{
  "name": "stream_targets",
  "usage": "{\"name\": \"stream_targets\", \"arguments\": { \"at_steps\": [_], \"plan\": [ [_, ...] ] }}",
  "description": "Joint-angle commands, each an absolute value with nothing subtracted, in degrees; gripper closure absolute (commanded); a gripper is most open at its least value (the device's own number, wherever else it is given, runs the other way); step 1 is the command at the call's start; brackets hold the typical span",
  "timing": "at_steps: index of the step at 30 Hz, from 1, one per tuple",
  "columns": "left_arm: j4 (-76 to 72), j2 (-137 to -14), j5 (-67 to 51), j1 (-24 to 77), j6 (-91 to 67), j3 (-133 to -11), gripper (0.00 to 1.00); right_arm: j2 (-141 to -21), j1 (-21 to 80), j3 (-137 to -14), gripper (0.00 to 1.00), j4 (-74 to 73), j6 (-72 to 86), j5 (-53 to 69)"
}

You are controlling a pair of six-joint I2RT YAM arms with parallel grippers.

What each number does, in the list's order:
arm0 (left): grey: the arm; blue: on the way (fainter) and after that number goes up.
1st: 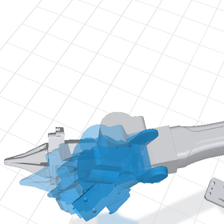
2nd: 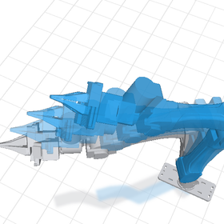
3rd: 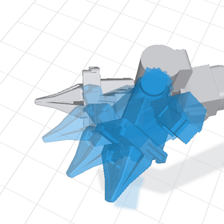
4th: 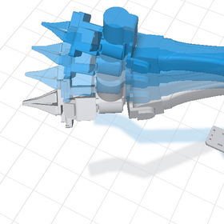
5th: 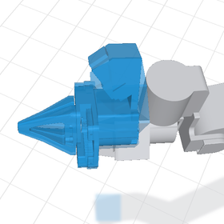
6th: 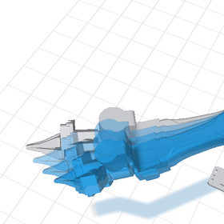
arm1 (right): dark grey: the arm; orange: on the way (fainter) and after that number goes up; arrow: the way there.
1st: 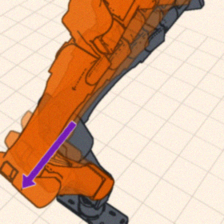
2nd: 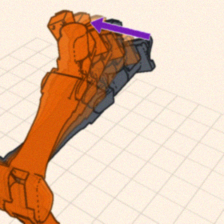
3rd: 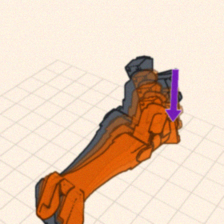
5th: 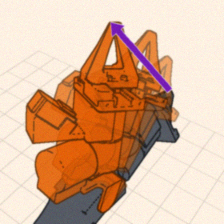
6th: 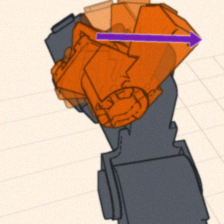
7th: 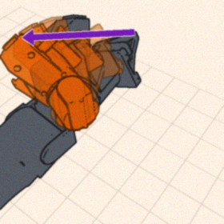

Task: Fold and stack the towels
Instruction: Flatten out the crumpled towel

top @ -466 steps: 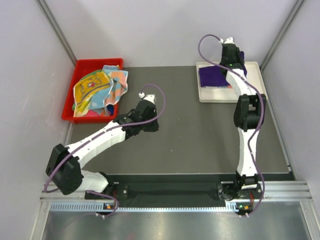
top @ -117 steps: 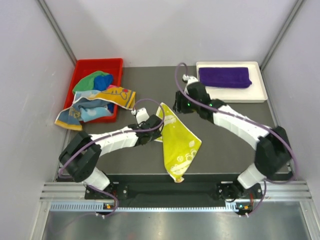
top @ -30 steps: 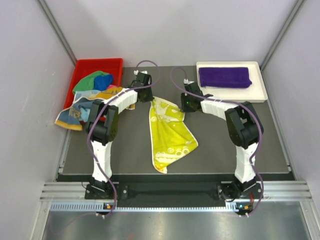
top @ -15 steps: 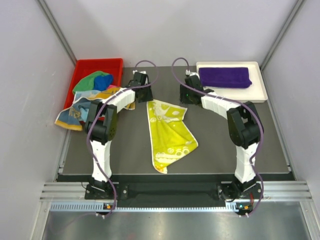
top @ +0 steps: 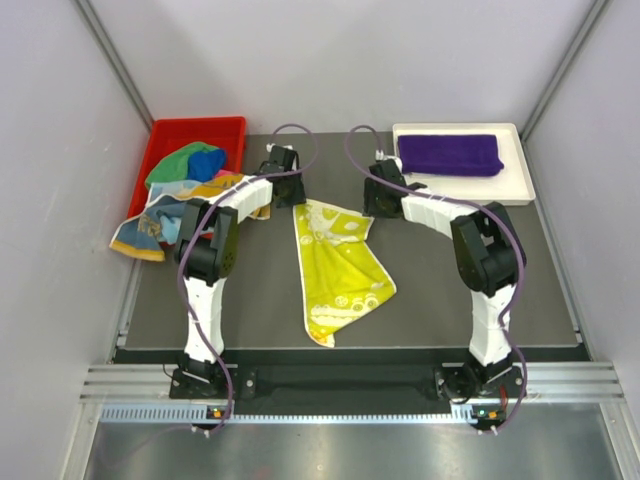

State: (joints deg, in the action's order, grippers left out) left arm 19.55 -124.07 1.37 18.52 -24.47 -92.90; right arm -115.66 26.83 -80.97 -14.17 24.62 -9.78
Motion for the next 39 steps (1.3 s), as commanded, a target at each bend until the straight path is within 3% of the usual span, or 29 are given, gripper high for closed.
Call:
{"name": "stream_targets", "arguments": {
  "at_steps": [1,11,20,24,27,33,39],
  "plan": [
    [20.74,-124.54,2.81,18.37,-24.52,-94.83,0.54,-115.75,26.1,-79.46,0.5,-13.01,26.28,-9.32],
    [20.04,-125.24,1.49,18.37,-24.79,-93.78,0.55,-116.63,26.46,-77.69,0.52,-11.86,28.74,-7.3],
    [19.69,-126.3,1.06,18.37,-25.4,-93.16,0.63,-117.51,26.98,-77.52,0.74,-11.78,29.44,-7.21],
    [18.99,-126.21,1.67,18.37,-25.4,-92.64,0.74,-117.86,26.98,-77.96,0.92,-11.86,29.18,-7.56],
    [17.41,-125.86,2.46,18.37,-24.61,-92.55,0.83,-117.86,26.98,-79.36,0.99,-11.87,27.69,-8.7],
    [12.66,-123.58,4.3,18.37,-22.77,-91.23,1.0,-115.94,27.07,-82.88,1.0,-11.34,23.21,-11.15],
    [7.21,-115.5,6.68,18.37,-21.45,-87.37,1.0,-110.4,26.81,-83.67,1.0,-10.28,18.29,-14.32]
  ]
}}
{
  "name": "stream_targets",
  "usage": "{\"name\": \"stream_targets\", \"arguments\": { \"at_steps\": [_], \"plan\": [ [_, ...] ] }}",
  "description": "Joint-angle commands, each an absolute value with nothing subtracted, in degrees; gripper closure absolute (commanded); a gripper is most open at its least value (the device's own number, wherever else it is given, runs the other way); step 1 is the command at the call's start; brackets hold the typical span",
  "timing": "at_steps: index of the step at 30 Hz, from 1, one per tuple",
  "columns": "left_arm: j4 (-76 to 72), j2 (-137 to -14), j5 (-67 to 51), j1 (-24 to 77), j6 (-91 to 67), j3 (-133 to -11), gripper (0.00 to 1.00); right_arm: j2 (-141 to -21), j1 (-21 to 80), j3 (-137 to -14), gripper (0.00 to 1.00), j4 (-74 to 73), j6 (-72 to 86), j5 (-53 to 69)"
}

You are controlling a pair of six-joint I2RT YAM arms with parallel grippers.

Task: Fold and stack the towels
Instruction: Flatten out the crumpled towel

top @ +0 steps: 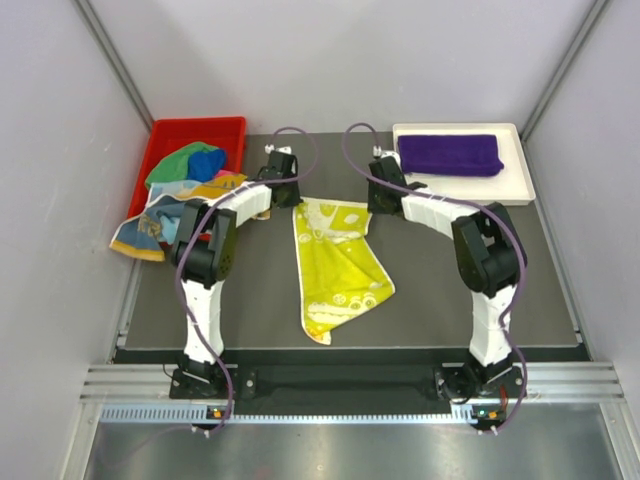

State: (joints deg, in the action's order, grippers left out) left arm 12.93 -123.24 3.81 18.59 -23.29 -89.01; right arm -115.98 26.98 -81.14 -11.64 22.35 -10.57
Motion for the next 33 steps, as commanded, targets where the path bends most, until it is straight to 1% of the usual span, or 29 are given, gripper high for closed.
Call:
{"name": "stream_targets", "arguments": {
  "at_steps": [1,8,12,14,18,19,21,22,24,25,26,28,31,32,33],
  "plan": [
    [6.6,-112.97,6.68,18.37,-21.27,-86.93,1.0,-108.13,26.89,-83.06,1.0,-9.5,17.76,-14.67],
    [3.34,-103.46,7.03,18.37,-19.69,-84.99,1.0,-98.45,26.72,-81.65,1.0,-8.09,13.98,-15.56],
    [2.73,-96.96,3.79,18.72,-19.34,-83.33,1.0,-90.38,26.72,-79.72,1.0,-7.21,13.19,-15.47],
    [2.29,-91.95,2.91,19.16,-19.16,-80.44,1.0,-87.47,26.89,-77.97,1.0,-7.21,13.18,-15.12],
    [2.63,-82.64,1.41,21.96,-18.02,-74.46,1.0,-77.03,27.68,-73.75,1.0,-7.64,13.18,-12.67],
    [3.33,-78.35,1.75,22.84,-17.84,-73.14,1.0,-74.99,28.03,-71.83,1.0,-7.91,13.36,-12.4],
    [4.21,-73.85,2.19,25.38,-17.23,-68.92,1.0,-69.03,29.87,-68.75,1.0,-8.87,13.18,-11.69],
    [4.83,-69.3,2.55,26.44,-17.14,-67.51,1.0,-67.08,30.84,-67.95,1.0,-9.31,12.66,-11.78],
    [5.8,-64.71,3.07,30.04,-16.79,-63.73,1.0,-61.56,34.88,-66.1,1.0,-10.8,11.96,-12.91],
    [6.58,-60.51,3.77,31.36,-16.61,-62.76,1.0,-59.7,36.63,-65.66,1.0,-12.38,11.43,-13.62],
    [7.81,-58.38,4.56,33.47,-16.52,-61.1,1.0,-58.11,40.13,-65.31,1.0,-13.26,11.25,-14.49],
    [8.44,-52.6,4.31,34.71,-17.57,-58.55,1.0,-53.63,43.31,-64.69,1.0,-15.45,11.34,-17.3],
    [12.03,-48.71,3.61,35.07,-18.37,-57.4,1.0,-50.28,46.4,-63.37,1.0,-17.4,13.44,-18.55],
    [12.65,-48.08,2.3,35.07,-18.8,-56.96,1.0,-49.32,47.45,-62.93,1.0,-18.1,14.06,-18.46],
    [13.35,-47.47,-1.8,35.07,-19.16,-56.87,1.0,-48.96,48.07,-61.71,1.0,-18.02,15.28,-18.54]
  ]
}}
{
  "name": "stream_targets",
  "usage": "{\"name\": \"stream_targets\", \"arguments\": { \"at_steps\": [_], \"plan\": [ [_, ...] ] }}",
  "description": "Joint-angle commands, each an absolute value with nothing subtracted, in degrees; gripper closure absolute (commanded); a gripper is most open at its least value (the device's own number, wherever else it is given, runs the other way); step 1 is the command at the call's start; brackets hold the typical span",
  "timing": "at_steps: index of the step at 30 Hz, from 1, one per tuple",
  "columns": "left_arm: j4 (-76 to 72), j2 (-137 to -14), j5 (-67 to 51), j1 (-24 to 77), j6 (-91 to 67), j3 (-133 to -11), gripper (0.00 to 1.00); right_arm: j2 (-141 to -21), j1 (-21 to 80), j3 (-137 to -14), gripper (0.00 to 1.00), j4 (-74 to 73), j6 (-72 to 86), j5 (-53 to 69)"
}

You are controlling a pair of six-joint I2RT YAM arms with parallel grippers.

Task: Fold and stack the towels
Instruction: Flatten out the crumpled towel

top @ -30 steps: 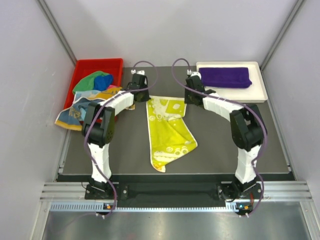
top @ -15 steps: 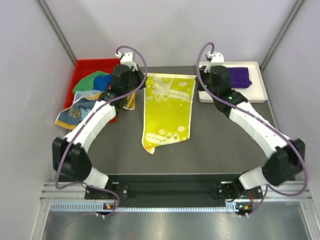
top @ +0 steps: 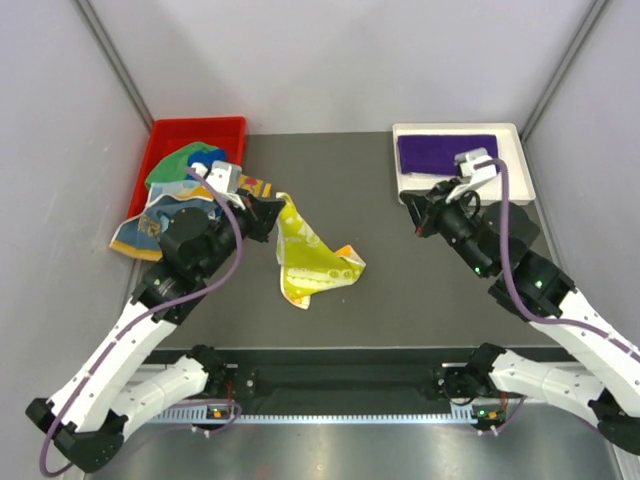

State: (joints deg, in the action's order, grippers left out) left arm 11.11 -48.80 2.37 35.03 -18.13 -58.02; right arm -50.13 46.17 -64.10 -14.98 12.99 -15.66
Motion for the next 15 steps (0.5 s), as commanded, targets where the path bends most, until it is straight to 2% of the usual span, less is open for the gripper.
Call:
{"name": "stream_targets", "arguments": {
  "at_steps": [1,5,7,12,15],
  "plan": [
    [13.97,-47.46,-4.11,35.07,-19.42,-57.04,1.0,-48.61,48.77,-61.0,1.0,-17.84,15.9,-18.28],
    [18.88,-49.22,-13.7,35.94,-20.99,-56.61,1.0,-48.87,51.67,-58.01,1.0,-18.02,18.71,-19.16],
    [17.94,-47.3,-15.38,37.52,-24.5,-51.28,1.0,-48.87,52.9,-55.12,1.0,-16.7,20.29,-20.03],
    [16.52,-33.53,-16.87,42.97,-33.29,-36.5,1.0,-50.44,55.28,-49.93,1.0,-14.69,22.76,-22.59],
    [20.38,-24.92,-16.53,43.68,-43.39,-27.97,1.0,-55.62,55.28,-49.57,1.0,-13.36,22.15,-20.75]
  ]
}}
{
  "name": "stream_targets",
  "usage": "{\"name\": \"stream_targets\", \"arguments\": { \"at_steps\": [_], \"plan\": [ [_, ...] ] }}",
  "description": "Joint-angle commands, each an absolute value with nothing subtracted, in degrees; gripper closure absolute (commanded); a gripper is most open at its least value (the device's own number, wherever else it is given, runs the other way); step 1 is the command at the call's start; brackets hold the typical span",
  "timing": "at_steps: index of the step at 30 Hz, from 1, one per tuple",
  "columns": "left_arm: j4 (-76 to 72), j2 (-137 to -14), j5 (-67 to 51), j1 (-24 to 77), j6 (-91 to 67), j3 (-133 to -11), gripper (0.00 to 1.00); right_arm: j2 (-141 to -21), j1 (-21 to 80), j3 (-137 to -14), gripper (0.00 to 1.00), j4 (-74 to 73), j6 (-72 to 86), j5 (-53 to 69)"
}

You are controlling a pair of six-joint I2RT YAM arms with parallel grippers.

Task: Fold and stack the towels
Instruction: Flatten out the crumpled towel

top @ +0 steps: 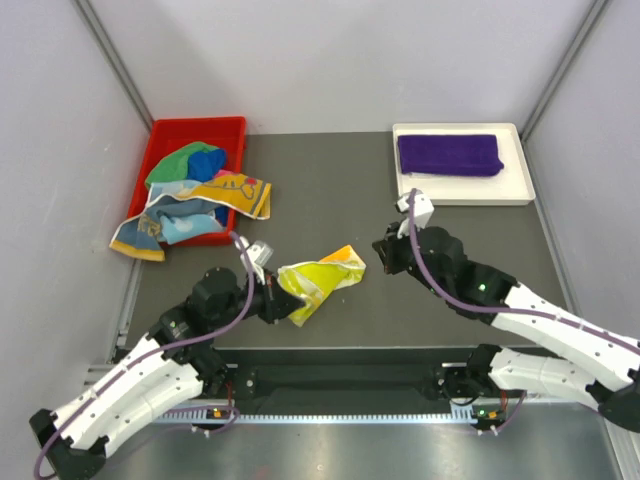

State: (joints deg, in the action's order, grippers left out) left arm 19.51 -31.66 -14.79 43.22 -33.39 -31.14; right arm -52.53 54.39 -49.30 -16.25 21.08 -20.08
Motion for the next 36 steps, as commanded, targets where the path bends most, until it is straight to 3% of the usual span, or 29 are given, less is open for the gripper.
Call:
{"name": "stream_targets", "arguments": {
  "at_steps": [1,5,9,15,36],
  "plan": [
    [26.13,-22.7,-12.52,43.77,-48.73,-25.25,1.0,-59.2,55.72,-49.83,1.0,-11.71,21.8,-19.44],
    [50.22,-14.78,3.56,43.68,-59.21,-26.45,1.0,-69.85,57.83,-54.38,0.99,-8.44,19.52,-17.58],
    [60.1,-15.03,9.22,43.68,-69.23,-28.74,1.0,-80.4,61.77,-60.99,0.95,-9.93,18.98,-18.36],
    [61.96,-12.66,14.05,43.68,-74.44,-29.44,1.0,-84.99,63.72,-57.22,0.79,-4.31,21.97,-17.14],
    [58.45,-17.4,14.24,43.68,-73.04,-31.2,1.0,-100.72,65.83,-60.2,0.64,-4.04,28.92,-16.0]
  ]
}}
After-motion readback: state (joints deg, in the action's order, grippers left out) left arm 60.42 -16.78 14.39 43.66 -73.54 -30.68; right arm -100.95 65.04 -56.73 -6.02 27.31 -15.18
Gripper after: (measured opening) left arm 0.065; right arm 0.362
